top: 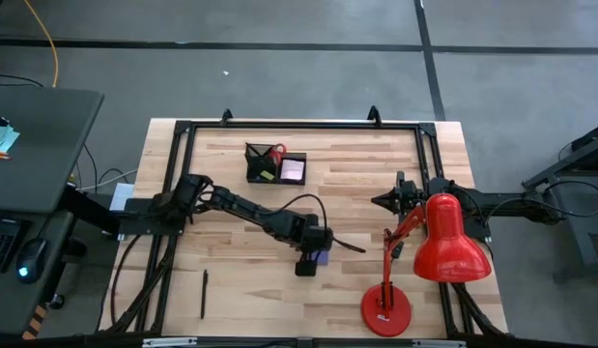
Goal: Pick and place office supplies into organizer
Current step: Put the blue sticky notes into the black desk organizer
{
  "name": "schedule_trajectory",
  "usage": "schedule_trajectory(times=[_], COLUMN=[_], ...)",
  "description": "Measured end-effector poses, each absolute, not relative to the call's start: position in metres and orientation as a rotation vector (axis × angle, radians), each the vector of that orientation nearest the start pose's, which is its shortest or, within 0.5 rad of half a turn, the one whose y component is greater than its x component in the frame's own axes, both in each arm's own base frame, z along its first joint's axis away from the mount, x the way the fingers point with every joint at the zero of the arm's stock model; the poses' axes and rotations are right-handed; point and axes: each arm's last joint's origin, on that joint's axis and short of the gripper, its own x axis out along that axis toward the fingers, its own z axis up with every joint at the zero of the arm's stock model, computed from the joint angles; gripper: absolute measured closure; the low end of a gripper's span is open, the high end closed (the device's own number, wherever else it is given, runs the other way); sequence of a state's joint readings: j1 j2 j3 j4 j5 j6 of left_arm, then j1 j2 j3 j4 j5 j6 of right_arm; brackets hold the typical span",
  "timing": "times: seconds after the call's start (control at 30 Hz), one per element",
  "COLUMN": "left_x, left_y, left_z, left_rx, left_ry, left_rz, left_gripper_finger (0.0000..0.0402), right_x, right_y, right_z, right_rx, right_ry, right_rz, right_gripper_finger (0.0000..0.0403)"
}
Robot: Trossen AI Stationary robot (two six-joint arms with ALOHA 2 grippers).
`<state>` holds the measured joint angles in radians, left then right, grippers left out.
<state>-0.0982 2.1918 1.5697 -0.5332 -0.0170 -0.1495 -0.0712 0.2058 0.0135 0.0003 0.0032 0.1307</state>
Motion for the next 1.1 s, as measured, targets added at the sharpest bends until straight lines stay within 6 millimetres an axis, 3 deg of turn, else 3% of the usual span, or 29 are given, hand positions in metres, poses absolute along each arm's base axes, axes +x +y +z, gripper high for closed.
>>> schedule_trajectory(times=[0.7,1.1], left_x=[0.447,0.446], left_y=[-0.049,-0.066], left_z=[0.132,0.132], left_rx=[-0.074,-0.002], left_ry=[1.141,1.123], left_rz=[0.008,0.034], left_gripper_finger=[0.0014,0.0011], right_x=[0.108,0.108], right_y=[-0.008,-0.008], right_z=[0.151,0.151], right_rx=[0.137,0.137], right_ry=[0.190,0.190], right_rz=[-0.087,-0.087], right_gripper_finger=[0.0402,0.0402])
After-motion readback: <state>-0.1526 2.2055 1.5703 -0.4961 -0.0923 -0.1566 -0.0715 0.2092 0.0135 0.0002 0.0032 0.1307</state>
